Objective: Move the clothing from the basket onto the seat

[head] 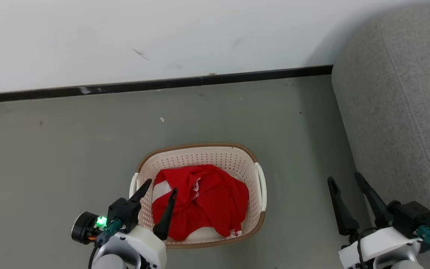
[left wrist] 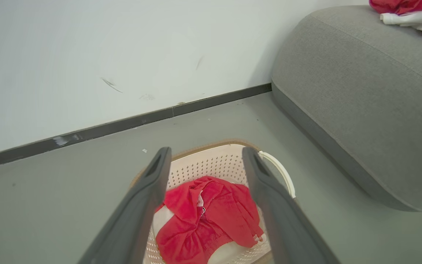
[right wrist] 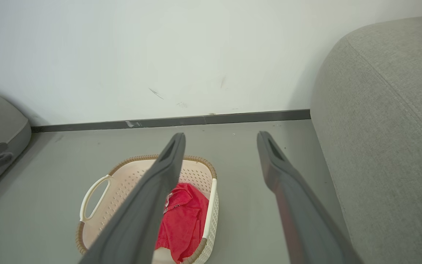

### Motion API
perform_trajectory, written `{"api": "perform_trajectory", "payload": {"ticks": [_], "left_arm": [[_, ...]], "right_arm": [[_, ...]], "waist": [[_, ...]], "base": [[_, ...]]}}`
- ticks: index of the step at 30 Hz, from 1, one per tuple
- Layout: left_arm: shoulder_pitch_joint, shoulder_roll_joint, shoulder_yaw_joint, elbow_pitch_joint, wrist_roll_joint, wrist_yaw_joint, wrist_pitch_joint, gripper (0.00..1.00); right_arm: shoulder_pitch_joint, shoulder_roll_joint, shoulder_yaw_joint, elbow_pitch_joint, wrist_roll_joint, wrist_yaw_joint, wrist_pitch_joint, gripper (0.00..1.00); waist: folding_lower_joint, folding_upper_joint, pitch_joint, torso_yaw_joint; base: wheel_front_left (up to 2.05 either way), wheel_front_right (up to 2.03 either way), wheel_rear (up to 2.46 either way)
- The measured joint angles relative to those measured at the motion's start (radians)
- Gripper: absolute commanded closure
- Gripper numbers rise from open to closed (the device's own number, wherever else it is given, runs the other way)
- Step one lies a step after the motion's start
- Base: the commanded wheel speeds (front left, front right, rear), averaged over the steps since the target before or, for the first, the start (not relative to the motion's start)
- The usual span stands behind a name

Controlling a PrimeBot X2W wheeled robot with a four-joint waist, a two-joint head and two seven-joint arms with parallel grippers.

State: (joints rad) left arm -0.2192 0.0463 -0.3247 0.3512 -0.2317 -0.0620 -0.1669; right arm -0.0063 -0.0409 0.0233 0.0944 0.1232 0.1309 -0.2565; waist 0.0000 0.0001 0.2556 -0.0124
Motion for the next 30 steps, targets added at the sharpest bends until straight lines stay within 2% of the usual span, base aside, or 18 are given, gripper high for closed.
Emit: {"api": "perform_trajectory", "payload": {"ticks": [11, 30], "left_arm": [[-0.156, 0.015, -0.027, 0.050, 0.094, 0.025, 0.044, 0.00], [-0.330, 0.037, 0.011, 0.208, 0.104, 0.065, 0.153, 0.00]], "right_arm": [[-0.076, 0.000, -0.010, -0.033, 0.014, 0.000, 0.000, 0.00], [-0.221, -0.001, 0.026, -0.063, 0.036, 0.000, 0.000, 0.00]], "waist": [[0.0000, 0.0000, 0.143, -0.039], [0.0000, 0.0000, 0.356, -0.105]], "base": [[0.00, 0.00, 0.00], [0.00, 0.00, 0.00]]}}
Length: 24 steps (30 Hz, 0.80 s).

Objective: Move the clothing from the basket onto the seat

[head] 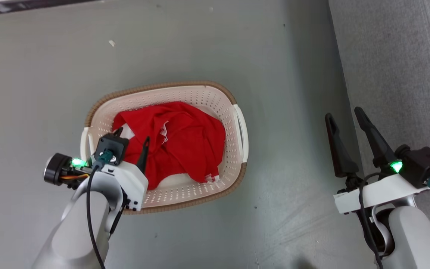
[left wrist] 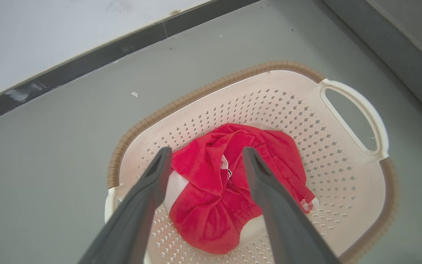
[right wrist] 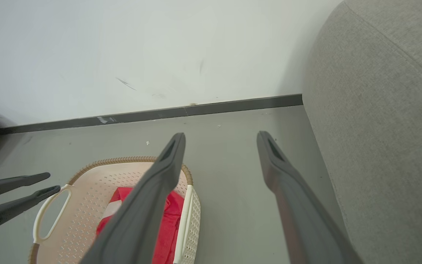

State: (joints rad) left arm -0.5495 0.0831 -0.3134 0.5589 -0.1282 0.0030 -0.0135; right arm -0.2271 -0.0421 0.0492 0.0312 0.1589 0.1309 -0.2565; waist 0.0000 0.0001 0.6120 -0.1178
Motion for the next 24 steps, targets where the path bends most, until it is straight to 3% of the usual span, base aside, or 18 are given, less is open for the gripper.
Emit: {"api": "perform_trajectory", "payload": {"ticks": [24], "left_arm": [[-0.216, 0.010, 0.009, 0.127, 0.063, 0.071, 0.094, 0.00]], "right_arm": [[-0.135, -0.001, 0.063, 0.001, 0.038, 0.000, 0.000, 0.00]], "waist": [[0.0000, 0.0000, 0.183, -0.064]], "base": [[0.00, 0.00, 0.00]]}}
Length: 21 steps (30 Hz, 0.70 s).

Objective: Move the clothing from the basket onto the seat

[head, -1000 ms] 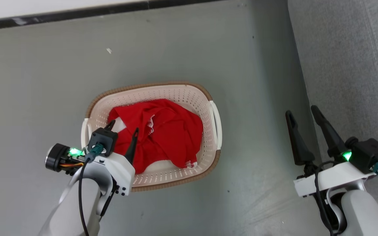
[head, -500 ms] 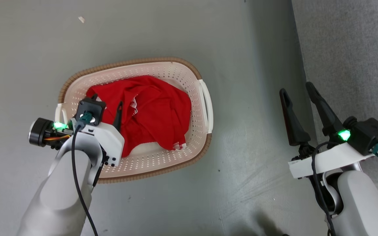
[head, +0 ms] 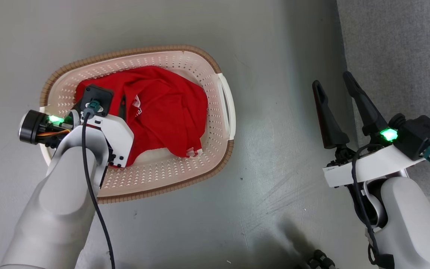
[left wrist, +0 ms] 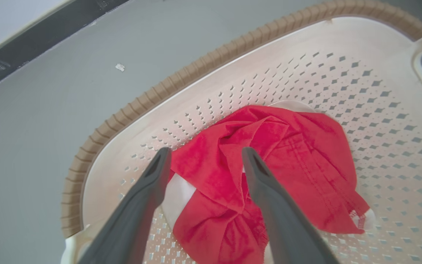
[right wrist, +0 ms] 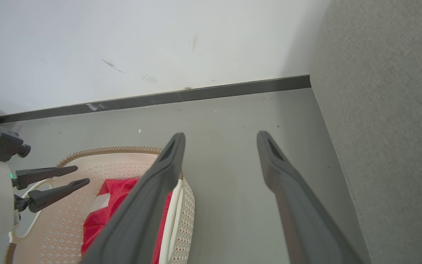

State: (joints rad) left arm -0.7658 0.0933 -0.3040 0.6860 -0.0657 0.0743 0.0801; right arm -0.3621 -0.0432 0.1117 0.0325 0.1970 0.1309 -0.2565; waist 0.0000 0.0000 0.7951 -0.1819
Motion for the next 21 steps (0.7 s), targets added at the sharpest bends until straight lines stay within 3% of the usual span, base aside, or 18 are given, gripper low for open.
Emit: {"api": "perform_trajectory", "payload": {"ticks": [21], "left_arm": [[-0.105, -0.026, -0.002, 0.104, 0.006, 0.039, 0.052, 0.00]], "right_arm": [[-0.049, 0.000, 0.041, 0.007, 0.015, 0.000, 0.000, 0.00]], "waist": [[0.0000, 0.0000, 0.097, -0.036]], "base": [[0.00, 0.00, 0.00]]}}
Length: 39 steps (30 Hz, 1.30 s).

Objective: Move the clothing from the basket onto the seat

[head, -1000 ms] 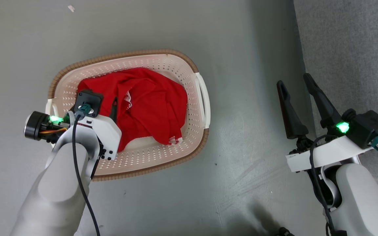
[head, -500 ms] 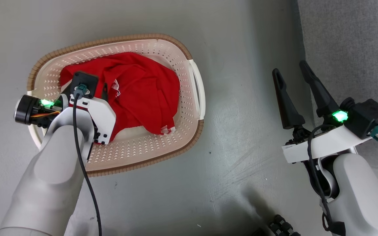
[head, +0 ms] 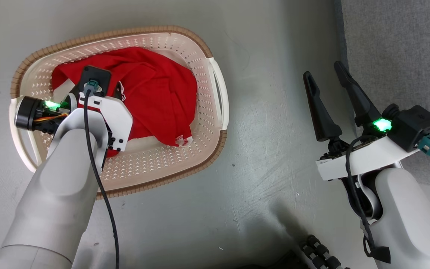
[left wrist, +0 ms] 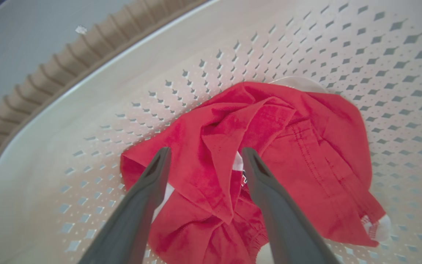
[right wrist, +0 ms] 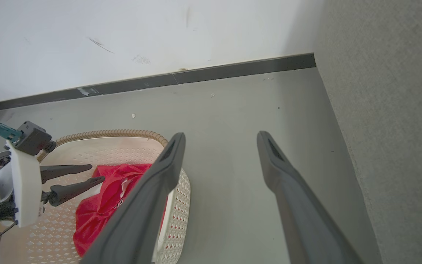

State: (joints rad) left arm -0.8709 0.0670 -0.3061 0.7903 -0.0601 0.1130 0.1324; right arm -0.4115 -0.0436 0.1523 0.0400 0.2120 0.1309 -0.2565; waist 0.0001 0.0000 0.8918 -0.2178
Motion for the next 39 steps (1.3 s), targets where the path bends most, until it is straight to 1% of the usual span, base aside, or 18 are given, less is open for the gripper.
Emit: {"api": "perform_trajectory", "payload": {"ticks": [16, 27, 39], "left_arm": [[-0.026, -0.007, 0.008, 0.046, -0.028, -0.001, 0.007, 0.00], [-0.059, -0.006, 0.013, 0.077, -0.028, -0.001, 0.004, 0.00], [-0.089, 0.014, 0.022, 0.100, -0.028, 0.000, -0.021, 0.00]], "right_arm": [[-0.010, 0.000, 0.019, 0.000, 0.026, 0.000, 0.000, 0.00], [-0.023, 0.000, 0.029, -0.002, 0.047, 0.000, 0.000, 0.00], [-0.022, 0.000, 0.034, -0.013, 0.053, 0.000, 0.000, 0.00]], "waist": [[0.0000, 0.0000, 0.045, -0.027], [0.0000, 0.0000, 0.072, -0.053], [0.0000, 0.0000, 0.100, -0.072]], "base": [[0.00, 0.00, 0.00], [0.00, 0.00, 0.00], [0.00, 0.00, 0.00]]}}
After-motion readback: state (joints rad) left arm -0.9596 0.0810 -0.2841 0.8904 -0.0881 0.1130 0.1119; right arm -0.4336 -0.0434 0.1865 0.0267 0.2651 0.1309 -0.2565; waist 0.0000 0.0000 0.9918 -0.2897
